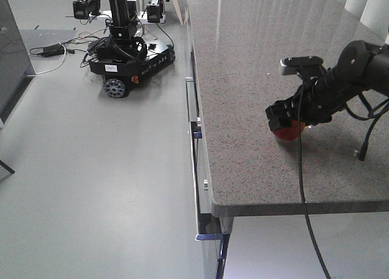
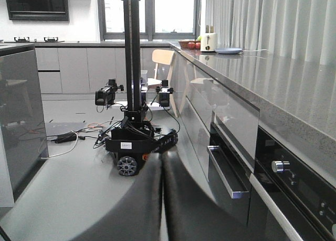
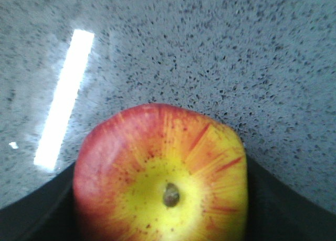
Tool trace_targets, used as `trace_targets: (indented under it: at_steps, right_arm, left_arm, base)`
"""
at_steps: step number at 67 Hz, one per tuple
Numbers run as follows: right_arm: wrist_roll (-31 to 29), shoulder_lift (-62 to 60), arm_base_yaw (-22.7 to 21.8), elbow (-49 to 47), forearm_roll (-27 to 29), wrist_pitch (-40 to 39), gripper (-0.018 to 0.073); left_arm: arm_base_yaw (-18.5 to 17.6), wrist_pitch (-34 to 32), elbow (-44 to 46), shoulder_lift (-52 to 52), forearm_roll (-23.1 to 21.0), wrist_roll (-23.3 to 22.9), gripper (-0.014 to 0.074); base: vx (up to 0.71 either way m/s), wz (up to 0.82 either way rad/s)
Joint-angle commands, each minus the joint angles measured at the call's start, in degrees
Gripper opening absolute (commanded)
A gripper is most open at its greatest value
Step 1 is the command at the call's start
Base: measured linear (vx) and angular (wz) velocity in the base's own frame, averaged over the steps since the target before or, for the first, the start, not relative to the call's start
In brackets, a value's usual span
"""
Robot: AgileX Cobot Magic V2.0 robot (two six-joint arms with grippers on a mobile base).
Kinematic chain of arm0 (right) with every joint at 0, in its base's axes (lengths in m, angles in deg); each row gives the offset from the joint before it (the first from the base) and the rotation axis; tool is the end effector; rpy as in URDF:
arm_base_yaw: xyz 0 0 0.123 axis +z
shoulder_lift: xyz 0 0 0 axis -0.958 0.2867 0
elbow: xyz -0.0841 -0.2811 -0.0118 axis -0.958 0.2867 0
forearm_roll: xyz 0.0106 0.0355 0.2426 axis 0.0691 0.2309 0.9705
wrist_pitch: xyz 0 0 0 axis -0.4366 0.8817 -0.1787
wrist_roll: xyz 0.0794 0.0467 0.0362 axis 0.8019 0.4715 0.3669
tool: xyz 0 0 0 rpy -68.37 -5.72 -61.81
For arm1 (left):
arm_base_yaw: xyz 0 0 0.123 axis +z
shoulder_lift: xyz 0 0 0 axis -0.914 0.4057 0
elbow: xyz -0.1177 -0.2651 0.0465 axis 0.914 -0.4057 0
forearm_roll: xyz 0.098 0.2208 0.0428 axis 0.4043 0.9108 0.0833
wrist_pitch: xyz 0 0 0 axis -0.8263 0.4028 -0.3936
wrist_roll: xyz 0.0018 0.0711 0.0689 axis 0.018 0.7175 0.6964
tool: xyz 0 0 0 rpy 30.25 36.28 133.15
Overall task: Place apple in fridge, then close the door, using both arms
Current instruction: 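Lift the apple with the right gripper and pull it toward the robot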
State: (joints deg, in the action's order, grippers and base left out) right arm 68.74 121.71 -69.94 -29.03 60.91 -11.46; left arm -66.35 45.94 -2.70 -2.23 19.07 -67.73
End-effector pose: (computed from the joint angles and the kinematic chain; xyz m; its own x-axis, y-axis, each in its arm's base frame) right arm 0.4272 0.0419 0.2434 -0.8654 -0.1782 -0.4683 -0.2466 0.9650 0.0886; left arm 0.0492 -0.0004 0.2031 0.0416 -0.0734 -0.9964 0.0104 0.9973 -0.0730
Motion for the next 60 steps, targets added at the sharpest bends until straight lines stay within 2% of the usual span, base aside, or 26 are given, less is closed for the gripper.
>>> trace_targets:
  at_steps: [1, 12, 19, 27, 36, 60]
  right_arm:
    - [0.10, -5.33, 0.14, -1.75, 1.74, 0.11, 0.0267]
    - [0.10, -9.46, 0.14, -1.69, 3.97, 4.88, 0.0228]
    - [0.10, -12.41, 0.14, -1.33, 7.29, 6.82, 0.0223]
    - [-0.70, -16.56, 1.02, 2.32, 9.95, 6.51, 0.0224]
    - [-0.83, -22.09, 4.11, 9.40, 9.73, -0.18, 0.0224]
    - [-3.55, -32.63, 15.94, 22.58, 9.44, -7.69, 0.0224]
  left_arm:
    - [0.04, -4.40, -1.60, -0.85, -0.28, -0.53, -0.0006]
    - [0.04, -4.40, -1.60, -0.85, -0.28, -0.53, -0.0006]
    - [0.04, -4.40, -1.60, -0.85, -0.28, -0.53, -0.0006]
    - [0.04, -4.40, -1.60, -0.85, -0.28, -0.53, -0.0006]
    - [0.04, -4.40, -1.60, -0.85, -0.28, -0.53, -0.0006]
    - [0.04, -4.40, -1.60, -0.85, -0.28, -0.53, -0.0006]
  base:
    - [0.00, 0.00]
    - [0.00, 0.00]
    - [0.00, 0.00]
    - [0.00, 0.00]
    - [0.00, 0.00]
    - [0.00, 0.00]
